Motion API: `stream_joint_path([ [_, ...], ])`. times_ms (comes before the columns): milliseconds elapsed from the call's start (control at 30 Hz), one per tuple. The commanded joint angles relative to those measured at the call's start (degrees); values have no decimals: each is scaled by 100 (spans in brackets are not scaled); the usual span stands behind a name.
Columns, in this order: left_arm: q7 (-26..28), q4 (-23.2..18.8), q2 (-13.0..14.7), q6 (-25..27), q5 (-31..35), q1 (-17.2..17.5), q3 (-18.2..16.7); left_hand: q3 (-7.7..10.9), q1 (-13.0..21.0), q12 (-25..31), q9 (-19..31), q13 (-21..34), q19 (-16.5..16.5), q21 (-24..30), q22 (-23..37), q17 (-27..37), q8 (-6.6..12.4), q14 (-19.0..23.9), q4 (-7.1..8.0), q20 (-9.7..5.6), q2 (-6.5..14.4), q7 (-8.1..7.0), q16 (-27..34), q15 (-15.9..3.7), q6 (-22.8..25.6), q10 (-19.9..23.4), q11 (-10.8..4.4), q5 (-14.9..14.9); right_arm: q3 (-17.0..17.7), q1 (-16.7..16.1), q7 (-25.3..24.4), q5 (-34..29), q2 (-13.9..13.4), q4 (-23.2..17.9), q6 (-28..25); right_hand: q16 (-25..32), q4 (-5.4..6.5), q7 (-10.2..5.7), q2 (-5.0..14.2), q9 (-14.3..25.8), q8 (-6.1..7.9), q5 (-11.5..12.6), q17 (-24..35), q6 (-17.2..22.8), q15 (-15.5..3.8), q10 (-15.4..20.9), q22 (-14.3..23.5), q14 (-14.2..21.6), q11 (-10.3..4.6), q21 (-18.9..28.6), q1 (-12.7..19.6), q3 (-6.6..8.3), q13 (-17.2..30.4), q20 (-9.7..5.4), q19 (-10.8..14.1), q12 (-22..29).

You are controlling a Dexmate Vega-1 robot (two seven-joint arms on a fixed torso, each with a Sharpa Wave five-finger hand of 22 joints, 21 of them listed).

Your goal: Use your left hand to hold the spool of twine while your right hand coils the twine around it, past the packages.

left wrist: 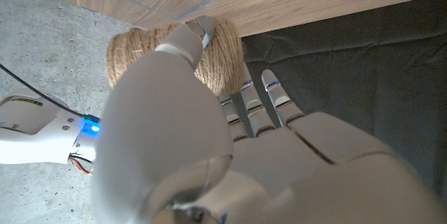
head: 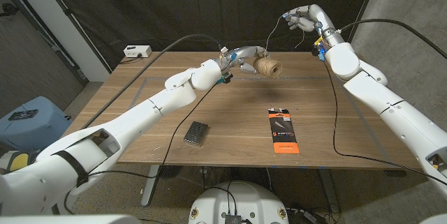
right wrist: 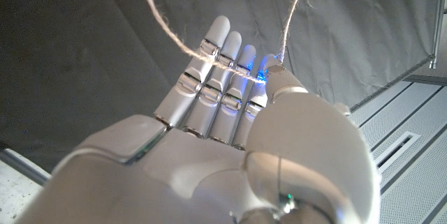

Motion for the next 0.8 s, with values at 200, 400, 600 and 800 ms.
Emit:
stream_joint_path([
  [200, -30, -241, 190, -117, -113, 165, -166, 53, -230, 12, 32, 264, 21, 51, 16, 11, 82, 6, 19, -50, 275, 283, -4, -26, 495, 350, 259, 23, -12, 122, -133, 46, -32, 319, -181, -25, 0, -9, 34, 23, -15, -14, 32, 50, -539, 26, 16, 32, -31, 40, -16, 15, 28, -353, -21, -4],
  [400, -2, -265, 220, -203, -158, 210, -232, 54, -238, 8, 24, 270, 25, 57, 13, 8, 80, 17, 22, -50, 272, 268, -8, -41, 500, 349, 258, 20, 49, 78, -258, 84, -66, 369, -283, -31, -7, -14, 34, 25, -19, -13, 35, 60, -549, 26, 16, 33, -39, 49, -6, 18, 30, -351, -24, -10],
  [600, 24, -257, 214, -254, -185, 220, -278, 56, -233, 3, 17, 267, 20, 60, 12, 12, 76, 18, 17, -54, 271, 265, -6, -45, 499, 355, 254, 17, 99, 15, -382, 135, -92, 430, -352, -36, -2, -11, 36, 26, -26, -13, 36, 58, -540, 31, 15, 37, -40, 56, -11, 14, 31, -353, -26, -13],
  [800, 50, -235, 207, -305, -198, 222, -308, 61, -228, 0, 15, 271, 17, 64, 10, 13, 77, 23, 15, -59, 274, 274, -7, -40, 505, 355, 253, 16, 112, -30, -464, 186, -95, 452, -404, -39, -2, -22, 35, 27, -28, -14, 38, 69, -541, 33, 15, 43, -42, 63, -11, 12, 33, -354, -29, -18],
])
